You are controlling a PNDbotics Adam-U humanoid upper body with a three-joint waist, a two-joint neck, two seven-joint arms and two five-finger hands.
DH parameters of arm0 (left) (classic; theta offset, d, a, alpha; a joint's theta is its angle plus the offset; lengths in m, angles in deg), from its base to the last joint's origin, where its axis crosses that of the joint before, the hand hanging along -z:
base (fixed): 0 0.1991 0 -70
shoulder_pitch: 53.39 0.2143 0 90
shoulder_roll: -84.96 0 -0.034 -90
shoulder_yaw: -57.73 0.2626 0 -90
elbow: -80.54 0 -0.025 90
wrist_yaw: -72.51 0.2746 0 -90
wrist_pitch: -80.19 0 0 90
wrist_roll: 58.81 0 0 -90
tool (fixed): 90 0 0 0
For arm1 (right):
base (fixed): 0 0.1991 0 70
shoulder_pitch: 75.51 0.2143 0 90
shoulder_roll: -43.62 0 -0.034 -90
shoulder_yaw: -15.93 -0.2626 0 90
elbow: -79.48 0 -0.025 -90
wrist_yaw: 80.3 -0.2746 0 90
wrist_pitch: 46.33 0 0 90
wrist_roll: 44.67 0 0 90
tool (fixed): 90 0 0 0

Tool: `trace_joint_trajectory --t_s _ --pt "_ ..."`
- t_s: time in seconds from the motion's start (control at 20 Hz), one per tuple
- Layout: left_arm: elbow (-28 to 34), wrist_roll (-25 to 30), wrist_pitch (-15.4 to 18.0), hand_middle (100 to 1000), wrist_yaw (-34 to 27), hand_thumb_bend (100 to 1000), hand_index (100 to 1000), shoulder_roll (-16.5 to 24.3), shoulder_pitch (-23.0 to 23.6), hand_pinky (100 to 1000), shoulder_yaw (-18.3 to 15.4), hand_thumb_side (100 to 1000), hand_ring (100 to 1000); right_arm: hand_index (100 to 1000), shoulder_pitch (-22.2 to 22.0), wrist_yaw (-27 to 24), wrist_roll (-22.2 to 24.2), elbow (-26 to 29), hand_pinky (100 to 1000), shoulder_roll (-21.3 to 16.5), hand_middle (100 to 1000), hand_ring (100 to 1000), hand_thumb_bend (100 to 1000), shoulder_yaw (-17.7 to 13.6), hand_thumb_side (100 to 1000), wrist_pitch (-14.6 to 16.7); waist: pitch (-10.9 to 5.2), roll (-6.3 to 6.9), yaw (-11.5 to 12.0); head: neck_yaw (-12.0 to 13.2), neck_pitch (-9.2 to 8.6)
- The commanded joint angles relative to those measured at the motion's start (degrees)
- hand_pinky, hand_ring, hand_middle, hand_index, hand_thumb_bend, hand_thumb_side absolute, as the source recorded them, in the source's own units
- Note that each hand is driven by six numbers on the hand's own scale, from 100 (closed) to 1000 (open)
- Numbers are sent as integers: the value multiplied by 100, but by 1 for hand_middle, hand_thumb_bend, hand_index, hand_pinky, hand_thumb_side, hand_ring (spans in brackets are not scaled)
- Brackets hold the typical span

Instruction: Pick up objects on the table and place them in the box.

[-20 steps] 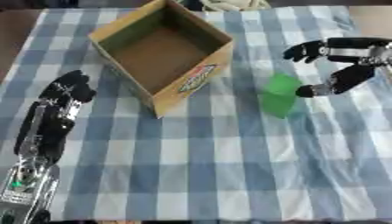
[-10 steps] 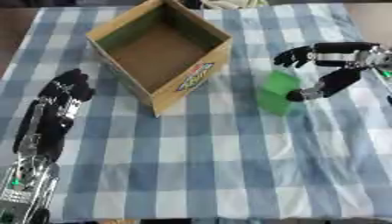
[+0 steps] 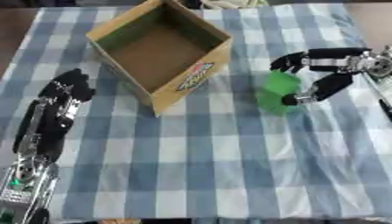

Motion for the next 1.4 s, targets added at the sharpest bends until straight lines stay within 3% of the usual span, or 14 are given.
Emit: trace_joint_trajectory --t_s 0.05,0.45,0.75,0.9,0.95,1.0,1.1,1.4 --pt "65 20 10 763 26 497 848 92 -32 811 4 583 707 1000 75 68 34 -21 884 -78 995 933 471 -26 724 36 -119 2 6 -21 31" --pt "63 35 8 764 28 495 848 88 -38 811 9 584 708 1000 56 161 4 -98 880 -39 992 927 457 -21 698 -10 -117 0 12 -32 34" --pt "63 44 9 765 27 494 848 87 -40 812 11 586 709 974 56 221 -40 -64 866 -21 957 912 347 -11 575 53 -115 3 11 -39 37" --pt "62 46 9 765 28 493 848 87 -38 812 9 587 710 900 55 238 -107 -32 861 -22 931 894 246 -20 495 114 -114 4 8 -34 35" --pt "62 47 9 765 28 493 848 87 -37 812 8 587 710 900 54 238 -130 -23 861 -25 930 894 251 -24 487 133 -114 4 8 -33 34" --pt "62 47 9 765 28 493 848 87 -36 812 7 587 710 833 54 237 -147 -16 860 -27 921 887 186 -27 460 148 -114 5 7 -33 34" --pt "62 48 9 765 29 492 848 88 -34 812 5 588 710 795 58 202 -178 9 858 -39 915 883 112 -38 445 162 -114 5 6 -32 31" --pt "62 66 10 766 33 491 849 92 -31 813 5 591 712 751 98 -47 -183 290 857 -139 909 881 100 -57 434 87 -115 3 0 -32 22"
